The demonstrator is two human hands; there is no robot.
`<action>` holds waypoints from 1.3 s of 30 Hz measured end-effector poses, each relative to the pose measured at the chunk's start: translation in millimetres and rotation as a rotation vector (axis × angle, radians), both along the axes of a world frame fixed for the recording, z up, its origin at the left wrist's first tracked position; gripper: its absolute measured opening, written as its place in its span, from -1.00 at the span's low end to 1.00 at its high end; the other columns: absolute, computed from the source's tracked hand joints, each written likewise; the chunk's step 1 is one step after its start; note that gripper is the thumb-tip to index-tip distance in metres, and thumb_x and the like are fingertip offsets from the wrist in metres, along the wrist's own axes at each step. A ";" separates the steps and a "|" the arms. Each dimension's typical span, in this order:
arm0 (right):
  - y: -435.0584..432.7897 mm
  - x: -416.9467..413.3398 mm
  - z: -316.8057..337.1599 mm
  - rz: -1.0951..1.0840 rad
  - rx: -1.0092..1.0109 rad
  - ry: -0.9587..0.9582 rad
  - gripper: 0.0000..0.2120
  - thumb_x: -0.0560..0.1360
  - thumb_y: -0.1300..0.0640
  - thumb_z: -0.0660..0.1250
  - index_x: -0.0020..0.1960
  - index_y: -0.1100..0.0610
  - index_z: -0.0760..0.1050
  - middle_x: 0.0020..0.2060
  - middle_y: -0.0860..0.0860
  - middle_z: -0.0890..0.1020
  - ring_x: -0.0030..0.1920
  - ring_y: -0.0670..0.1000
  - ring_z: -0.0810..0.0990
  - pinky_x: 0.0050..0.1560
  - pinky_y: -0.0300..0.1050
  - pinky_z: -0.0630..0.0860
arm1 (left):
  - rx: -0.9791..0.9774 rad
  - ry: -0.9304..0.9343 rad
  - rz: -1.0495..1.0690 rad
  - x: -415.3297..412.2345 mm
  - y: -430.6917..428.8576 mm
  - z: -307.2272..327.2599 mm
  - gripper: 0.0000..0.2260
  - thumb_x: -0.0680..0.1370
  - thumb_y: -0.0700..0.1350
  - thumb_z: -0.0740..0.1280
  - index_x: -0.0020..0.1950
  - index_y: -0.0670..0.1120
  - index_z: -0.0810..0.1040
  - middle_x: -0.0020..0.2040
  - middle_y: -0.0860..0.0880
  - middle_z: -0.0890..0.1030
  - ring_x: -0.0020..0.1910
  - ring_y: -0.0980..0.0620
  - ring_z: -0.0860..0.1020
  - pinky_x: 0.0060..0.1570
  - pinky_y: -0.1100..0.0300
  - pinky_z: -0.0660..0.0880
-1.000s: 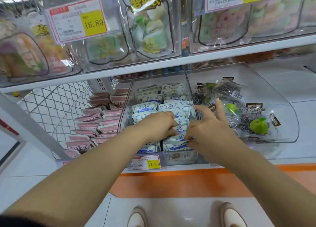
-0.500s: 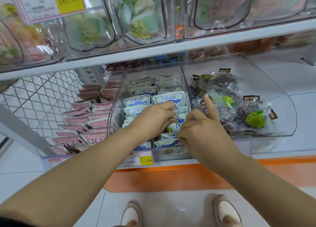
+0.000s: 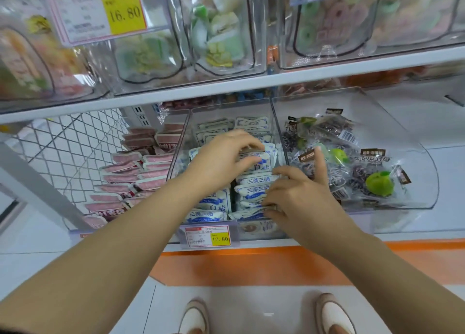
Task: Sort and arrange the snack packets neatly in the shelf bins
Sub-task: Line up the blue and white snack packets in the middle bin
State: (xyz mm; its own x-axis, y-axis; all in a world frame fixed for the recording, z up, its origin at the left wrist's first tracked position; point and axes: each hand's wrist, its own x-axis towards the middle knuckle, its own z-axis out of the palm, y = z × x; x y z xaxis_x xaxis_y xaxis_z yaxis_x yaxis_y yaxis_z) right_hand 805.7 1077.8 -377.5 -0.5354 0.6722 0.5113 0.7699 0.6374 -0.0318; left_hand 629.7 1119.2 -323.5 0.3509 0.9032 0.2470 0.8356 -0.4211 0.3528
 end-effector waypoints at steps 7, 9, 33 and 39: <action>-1.1 8.3 8.6 0.026 -0.077 0.152 -0.85 0.26 -0.05 0.55 -0.27 -0.02 0.64 -0.22 -0.18 0.67 0.17 0.07 0.56 0.38 0.25 -0.20 | -0.138 0.228 0.122 7.8 12.0 -8.8 -0.72 0.55 -0.03 0.32 0.25 -0.03 0.52 0.16 -0.03 0.61 0.15 -0.01 0.53 0.10 0.10 0.46; -0.4 8.6 7.9 0.033 -0.081 0.150 -0.85 0.26 -0.05 0.56 -0.26 -0.02 0.64 -0.23 -0.18 0.67 0.17 0.07 0.56 0.37 0.26 -0.16 | -0.205 0.264 0.112 17.1 17.3 -7.0 -0.78 0.56 -0.06 0.30 0.19 -0.04 0.55 0.01 -0.08 0.65 0.00 -0.05 0.59 -0.08 0.16 0.45; 14.0 10.1 7.3 0.145 -0.296 0.359 -0.84 0.41 0.05 0.35 -0.15 0.09 0.66 -0.25 -0.10 0.68 0.14 0.04 0.50 0.19 0.10 0.45 | -0.096 0.227 0.344 18.8 52.9 -16.2 -0.88 0.55 -0.05 0.29 0.01 0.01 0.61 -0.04 0.05 0.62 -0.05 0.02 0.55 -0.09 0.16 0.49; 19.1 11.4 8.0 0.143 -0.307 0.375 -0.82 0.41 0.07 0.33 -0.14 0.11 0.67 -0.27 -0.08 0.68 0.14 0.03 0.49 0.17 0.00 0.46 | -0.215 0.294 0.189 25.6 61.6 -15.2 -0.86 0.57 -0.12 0.29 0.03 -0.10 0.61 -0.01 -0.03 0.64 -0.05 0.00 0.55 -0.09 0.21 0.42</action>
